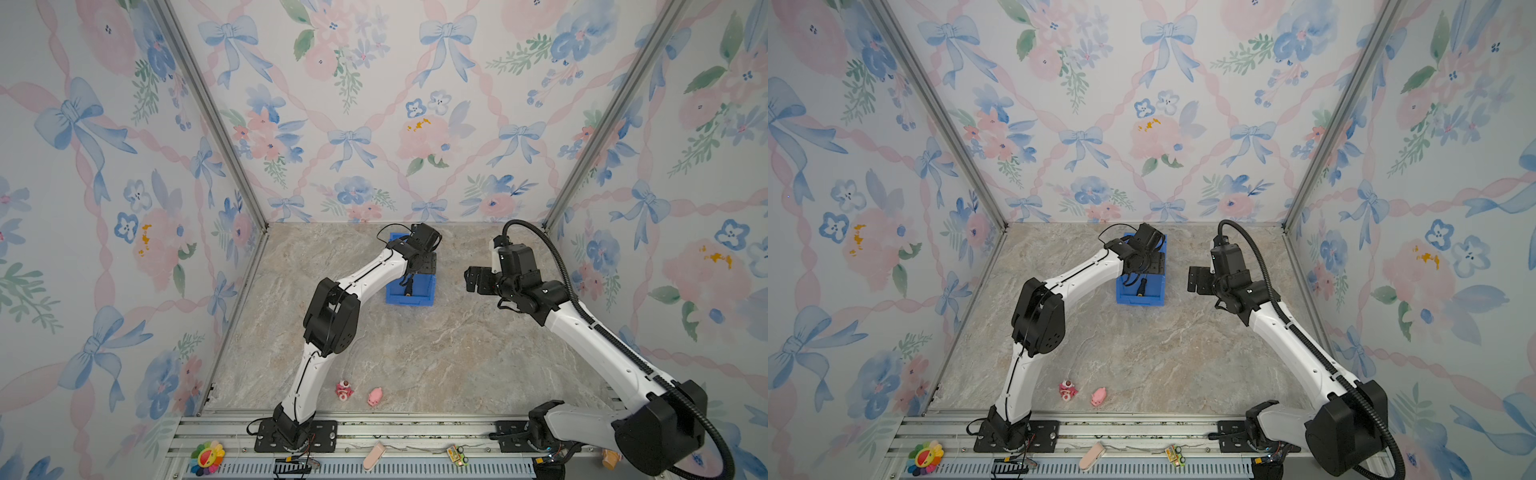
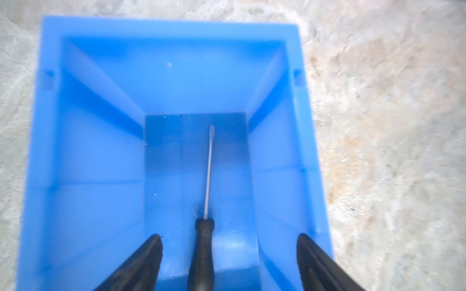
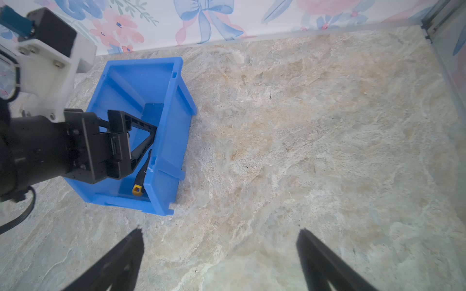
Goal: Put the screwdriver in the bin
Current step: Place the screwdriver in the bin.
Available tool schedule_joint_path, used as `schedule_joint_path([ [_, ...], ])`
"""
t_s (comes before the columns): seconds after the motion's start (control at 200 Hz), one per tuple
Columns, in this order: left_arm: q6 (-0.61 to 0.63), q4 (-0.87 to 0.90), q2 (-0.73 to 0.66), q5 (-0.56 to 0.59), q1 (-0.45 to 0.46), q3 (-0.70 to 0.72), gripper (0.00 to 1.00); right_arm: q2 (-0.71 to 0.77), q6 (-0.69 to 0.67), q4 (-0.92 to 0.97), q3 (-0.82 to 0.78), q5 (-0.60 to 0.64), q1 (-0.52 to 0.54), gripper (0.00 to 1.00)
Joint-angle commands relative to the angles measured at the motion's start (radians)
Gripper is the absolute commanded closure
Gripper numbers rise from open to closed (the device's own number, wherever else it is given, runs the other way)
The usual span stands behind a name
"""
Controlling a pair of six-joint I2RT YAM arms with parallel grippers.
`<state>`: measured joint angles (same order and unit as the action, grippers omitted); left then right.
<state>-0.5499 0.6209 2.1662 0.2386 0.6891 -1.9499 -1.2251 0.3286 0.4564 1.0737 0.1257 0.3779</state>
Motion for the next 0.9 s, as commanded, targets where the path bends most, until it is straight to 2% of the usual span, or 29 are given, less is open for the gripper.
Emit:
schedule_joint_path([
  [0.0, 0.060, 0.006, -0.133, 0.036, 0.025, 0.079, 0.10, 0.075, -0.007, 0.004, -0.041, -0.023, -0.044, 0.03],
  [0.145, 0.114, -0.042, -0.309, 0.095, 0.045, 0.310, 0.02, 0.140, -0.018, -0.002, -0.109, -0.024, -0.105, 0.03],
  [0.275, 0.157, -0.139, -0.482, 0.143, 0.036, 0.574, 0.02, 0.187, -0.044, -0.014, -0.190, -0.011, -0.162, 0.03],
  [0.385, 0.173, -0.190, -0.590, 0.223, 0.019, 0.742, 0.02, 0.219, -0.048, -0.037, -0.262, 0.030, -0.203, 0.03],
  [0.495, 0.115, -0.209, -0.659, 0.345, -0.018, 0.865, 0.02, 0.267, -0.073, -0.102, -0.359, 0.142, -0.212, 0.03],
  [0.64, 0.109, -0.249, -0.739, 0.414, -0.084, 0.996, 0.02, 0.332, -0.132, -0.232, -0.502, 0.086, -0.289, 0.03],
  [0.795, 0.146, -0.391, -0.880, 0.414, -0.155, 1.157, 0.02, 0.325, -0.146, -0.236, -0.546, 0.079, -0.341, 0.03],
  [0.895, 0.187, -0.449, -0.944, 0.381, -0.200, 1.206, 0.02, 0.341, -0.158, -0.261, -0.580, 0.081, -0.350, 0.03],
])
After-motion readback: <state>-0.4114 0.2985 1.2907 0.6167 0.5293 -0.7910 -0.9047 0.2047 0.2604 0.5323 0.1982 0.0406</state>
